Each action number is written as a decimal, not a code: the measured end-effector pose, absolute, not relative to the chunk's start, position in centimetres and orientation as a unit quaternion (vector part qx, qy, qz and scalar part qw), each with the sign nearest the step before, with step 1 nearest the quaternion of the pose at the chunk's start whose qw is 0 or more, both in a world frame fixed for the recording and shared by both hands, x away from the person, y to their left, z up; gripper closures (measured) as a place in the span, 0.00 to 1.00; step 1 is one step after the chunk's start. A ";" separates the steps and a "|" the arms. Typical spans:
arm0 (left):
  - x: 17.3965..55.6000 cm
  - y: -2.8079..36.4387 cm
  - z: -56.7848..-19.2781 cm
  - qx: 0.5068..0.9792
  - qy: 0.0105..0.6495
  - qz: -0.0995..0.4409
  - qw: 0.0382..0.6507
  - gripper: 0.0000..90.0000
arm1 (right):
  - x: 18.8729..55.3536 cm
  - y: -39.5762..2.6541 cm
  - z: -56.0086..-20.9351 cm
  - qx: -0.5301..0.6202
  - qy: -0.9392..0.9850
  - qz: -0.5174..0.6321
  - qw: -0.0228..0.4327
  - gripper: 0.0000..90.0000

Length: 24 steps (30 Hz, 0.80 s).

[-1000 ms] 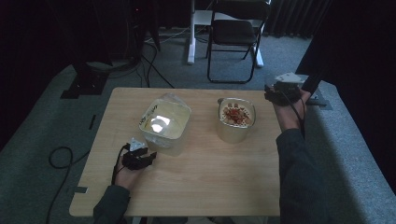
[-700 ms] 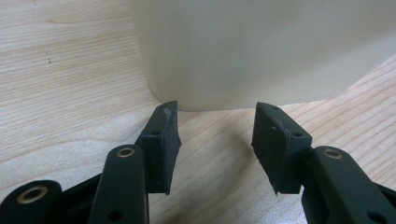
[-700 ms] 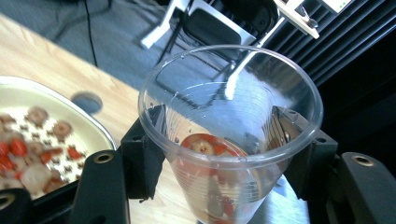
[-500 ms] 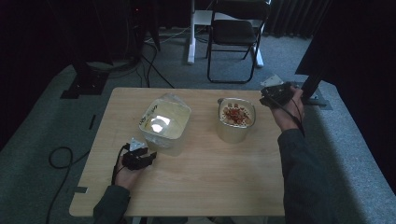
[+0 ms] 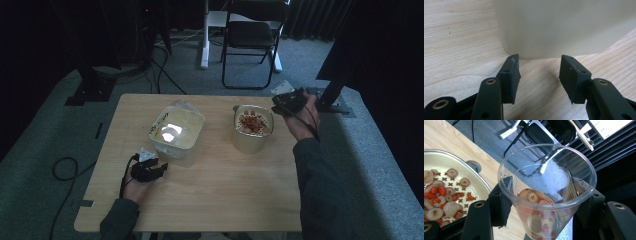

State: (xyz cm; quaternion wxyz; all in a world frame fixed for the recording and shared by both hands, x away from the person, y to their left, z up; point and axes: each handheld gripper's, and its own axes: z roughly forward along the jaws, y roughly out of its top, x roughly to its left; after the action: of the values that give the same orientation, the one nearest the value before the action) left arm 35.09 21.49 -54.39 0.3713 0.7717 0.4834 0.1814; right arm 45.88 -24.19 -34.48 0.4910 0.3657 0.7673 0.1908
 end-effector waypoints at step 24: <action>35.1 21.5 -54.4 0.772 0.483 0.181 0.371 0.56 | 45.4 -23.3 -35.0 0.298 0.796 0.090 0.520 0.42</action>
State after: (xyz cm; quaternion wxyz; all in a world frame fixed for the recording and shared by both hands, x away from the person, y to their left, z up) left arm 35.08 21.50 -54.38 0.3709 0.7725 0.4828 0.1807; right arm 45.42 -23.30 -34.99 0.5195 0.2976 0.7959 0.0896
